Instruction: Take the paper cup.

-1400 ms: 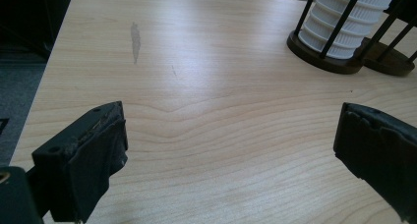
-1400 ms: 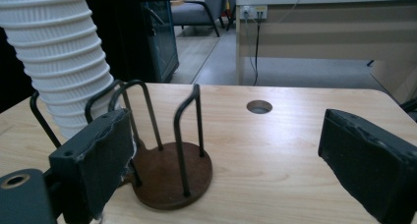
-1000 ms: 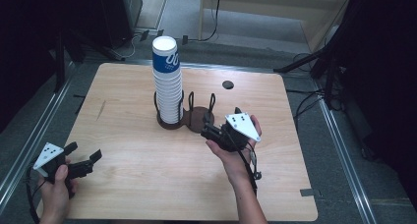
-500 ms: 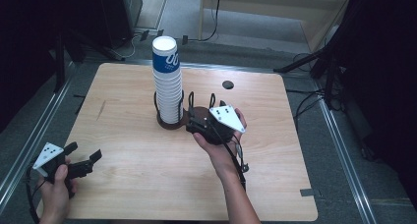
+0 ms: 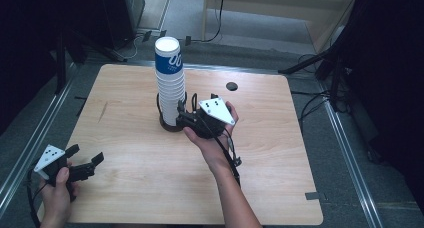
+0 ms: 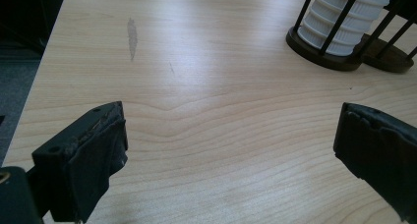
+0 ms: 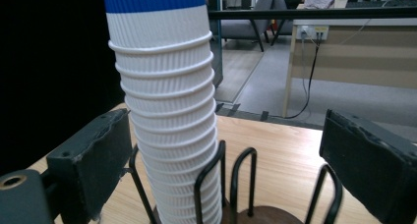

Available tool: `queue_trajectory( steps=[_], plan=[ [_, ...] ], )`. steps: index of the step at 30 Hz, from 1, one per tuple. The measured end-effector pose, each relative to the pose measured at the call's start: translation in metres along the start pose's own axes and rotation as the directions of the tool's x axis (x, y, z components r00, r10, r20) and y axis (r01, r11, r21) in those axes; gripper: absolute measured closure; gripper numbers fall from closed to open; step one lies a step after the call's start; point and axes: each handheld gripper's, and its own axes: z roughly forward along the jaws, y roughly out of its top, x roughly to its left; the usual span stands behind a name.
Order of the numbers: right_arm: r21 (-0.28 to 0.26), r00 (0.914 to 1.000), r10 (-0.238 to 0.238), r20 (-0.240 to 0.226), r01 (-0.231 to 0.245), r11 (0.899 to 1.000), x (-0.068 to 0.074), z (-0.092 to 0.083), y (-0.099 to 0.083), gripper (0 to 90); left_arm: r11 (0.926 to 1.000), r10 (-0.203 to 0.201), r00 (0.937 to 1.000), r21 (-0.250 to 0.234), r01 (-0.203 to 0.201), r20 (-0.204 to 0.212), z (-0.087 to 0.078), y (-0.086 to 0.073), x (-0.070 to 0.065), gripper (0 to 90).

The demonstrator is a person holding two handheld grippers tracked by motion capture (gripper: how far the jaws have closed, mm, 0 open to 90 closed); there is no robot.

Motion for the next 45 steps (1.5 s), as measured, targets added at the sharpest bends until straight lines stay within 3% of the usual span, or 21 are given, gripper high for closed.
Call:
queue_trajectory(
  steps=[7, 17, 37, 45],
  plan=[
    [-0.010, 0.9997, 0.004, -0.024, -0.005, 1.000, 0.014, 0.010, 0.006, 5.9, 1.0000, 0.000, 1.0000, 0.001, 0.000, 0.000, 0.000, 0.000, 0.000, 0.7],
    [-0.028, 0.9996, -0.017, -0.024, 0.017, 0.999, 0.024, 0.025, 0.016, 5.9, 1.0000, -0.001, 1.0000, 0.000, 0.001, 0.005, 0.000, 0.000, 0.001, 0.8],
    [-0.030, 0.9996, -0.026, 0.008, 0.026, 0.999, 0.040, 0.063, 0.038, 5.9, 1.0000, -0.008, 0.9999, -0.005, 0.008, 0.008, 0.000, 0.000, 0.001, 0.8],
    [-0.021, 0.9981, -0.050, 0.036, 0.051, 0.998, 0.048, 0.081, 0.053, 5.9, 0.9999, -0.013, 0.9999, -0.005, 0.013, 0.008, 0.000, 0.000, 0.001, 0.8]
  ],
)
